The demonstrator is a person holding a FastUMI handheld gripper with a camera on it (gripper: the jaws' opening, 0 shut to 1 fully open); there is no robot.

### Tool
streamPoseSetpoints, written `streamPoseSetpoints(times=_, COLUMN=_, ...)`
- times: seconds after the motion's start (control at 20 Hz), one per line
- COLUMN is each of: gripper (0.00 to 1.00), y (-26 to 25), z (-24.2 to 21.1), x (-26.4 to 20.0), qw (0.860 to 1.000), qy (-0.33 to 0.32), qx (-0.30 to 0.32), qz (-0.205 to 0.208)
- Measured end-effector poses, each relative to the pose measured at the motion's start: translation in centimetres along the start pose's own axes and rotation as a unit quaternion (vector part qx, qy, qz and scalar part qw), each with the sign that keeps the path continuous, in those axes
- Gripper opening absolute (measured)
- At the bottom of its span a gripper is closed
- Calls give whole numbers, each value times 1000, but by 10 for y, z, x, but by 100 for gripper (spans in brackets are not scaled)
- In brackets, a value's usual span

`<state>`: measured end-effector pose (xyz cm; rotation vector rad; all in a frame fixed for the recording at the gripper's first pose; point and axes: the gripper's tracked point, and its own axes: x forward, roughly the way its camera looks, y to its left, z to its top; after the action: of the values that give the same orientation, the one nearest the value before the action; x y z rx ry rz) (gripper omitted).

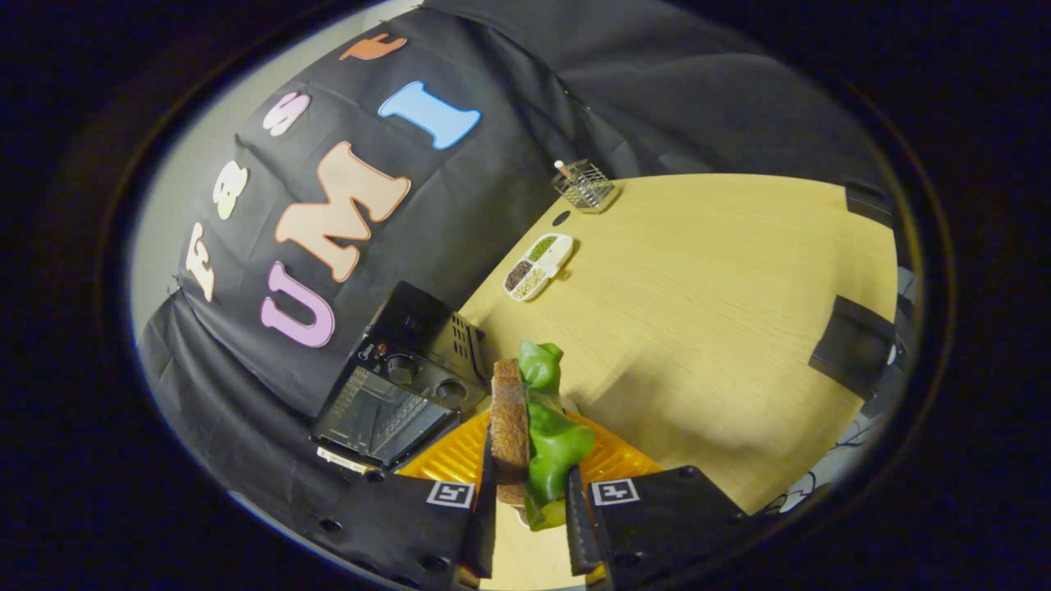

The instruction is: Open the toaster oven, put the food inside, and close the toaster oven door.

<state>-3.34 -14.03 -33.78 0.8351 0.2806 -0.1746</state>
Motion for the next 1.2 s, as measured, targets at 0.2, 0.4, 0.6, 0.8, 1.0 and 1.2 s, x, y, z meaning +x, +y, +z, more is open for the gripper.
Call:
streamPoseSetpoints(times=0.2, gripper=37, y=10, z=1, x=-26, qw=998, qy=-20, qx=56, qz=1)
streamPoseSetpoints(times=0.4, gripper=37, y=28, z=-1, x=-42, qw=990, qy=-66, qx=125, qz=0)
streamPoseSetpoints(times=0.6, gripper=37, y=57, z=-19, x=-44, qw=981, qy=-92, qx=173, qz=2)
streamPoseSetpoints(times=0.8, gripper=37, y=105, z=-45, x=-11, qw=973, qy=-101, qx=206, qz=19)
streamPoseSetpoints(times=1.0, gripper=37, y=164, z=-66, x=33, qw=970, qy=-119, qx=209, qz=47)
streamPoseSetpoints(times=1.2, gripper=37, y=209, z=-98, x=85, qw=973, qy=-114, qx=194, qz=53)
